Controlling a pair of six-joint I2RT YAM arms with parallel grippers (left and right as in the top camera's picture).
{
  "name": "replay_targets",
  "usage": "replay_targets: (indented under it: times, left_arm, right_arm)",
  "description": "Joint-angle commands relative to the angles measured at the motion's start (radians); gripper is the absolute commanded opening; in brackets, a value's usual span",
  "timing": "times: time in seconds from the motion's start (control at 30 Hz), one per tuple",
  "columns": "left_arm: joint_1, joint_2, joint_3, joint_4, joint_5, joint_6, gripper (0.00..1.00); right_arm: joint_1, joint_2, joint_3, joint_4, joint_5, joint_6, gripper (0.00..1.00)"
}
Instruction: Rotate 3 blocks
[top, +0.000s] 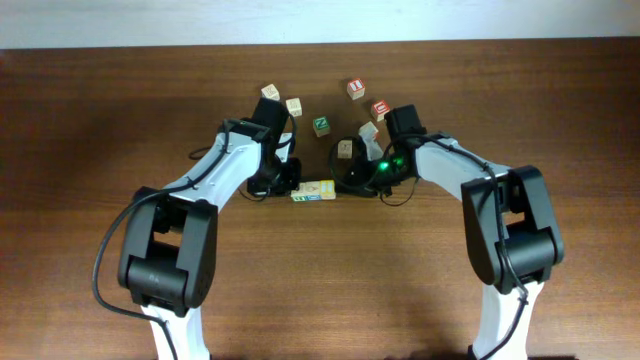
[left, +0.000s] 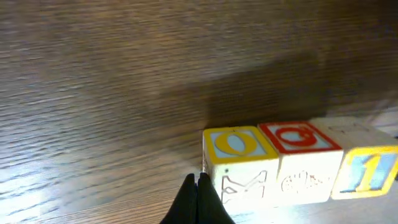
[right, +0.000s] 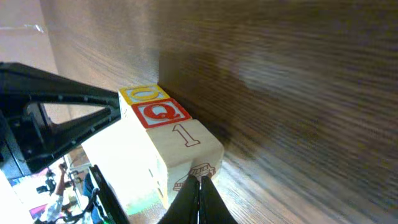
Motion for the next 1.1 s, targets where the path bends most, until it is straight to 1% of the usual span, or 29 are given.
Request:
replay_targets:
  times: [0.0, 0.2, 0.37, 0.73, 0.83, 0.87, 0.93, 1.0, 1.03, 1.07]
  left_arm:
    - [-0.010, 0.012, -0.010, 0.007, 0.045, 0.016, 0.00]
    - [-0.010, 0.012, -0.010, 0.007, 0.045, 0.016, 0.00]
    - [-0.010, 0.012, -0.010, 0.007, 0.045, 0.016, 0.00]
    - [0.001, 0.012, -0.010, 0.013, 0.040, 0.016, 0.00]
    - [0.081, 0.012, -0.009, 0.020, 0.040, 0.016, 0.00]
    - [0.151, 0.012, -0.009, 0.028, 0.041, 0.016, 0.00]
    - [0.246, 0.012, -0.009, 0.053, 0.042, 0.016, 0.00]
    - [0.299, 0.012, -0.009, 0.056, 0.042, 0.016, 0.00]
    - [0.309, 0.012, -0.009, 0.056, 0.042, 0.016, 0.00]
    - [0.311, 0.012, -0.009, 0.056, 0.042, 0.016, 0.00]
  right_arm:
    - [0.074, -0.041, 0.056, 0.001, -0.045, 0.005, 0.04]
    - [0.105, -0.044, 0.076, -0.018, -0.023, 0.016, 0.04]
    - [0.134, -0.044, 0.131, -0.041, -0.021, 0.015, 0.04]
    - [0.158, -0.044, 0.131, -0.040, 0.027, 0.050, 0.04]
    - [0.160, -0.044, 0.131, -0.040, 0.028, 0.057, 0.04]
    - [0.169, -0.044, 0.131, -0.040, 0.035, 0.057, 0.04]
    - [0.183, -0.044, 0.131, -0.039, 0.058, 0.061, 0.04]
    - [0.184, -0.044, 0.131, -0.017, 0.056, 0.064, 0.05]
    - [0.185, -0.044, 0.138, -0.014, 0.056, 0.064, 0.08]
    - [0.185, -0.044, 0.151, -0.016, 0.056, 0.064, 0.14]
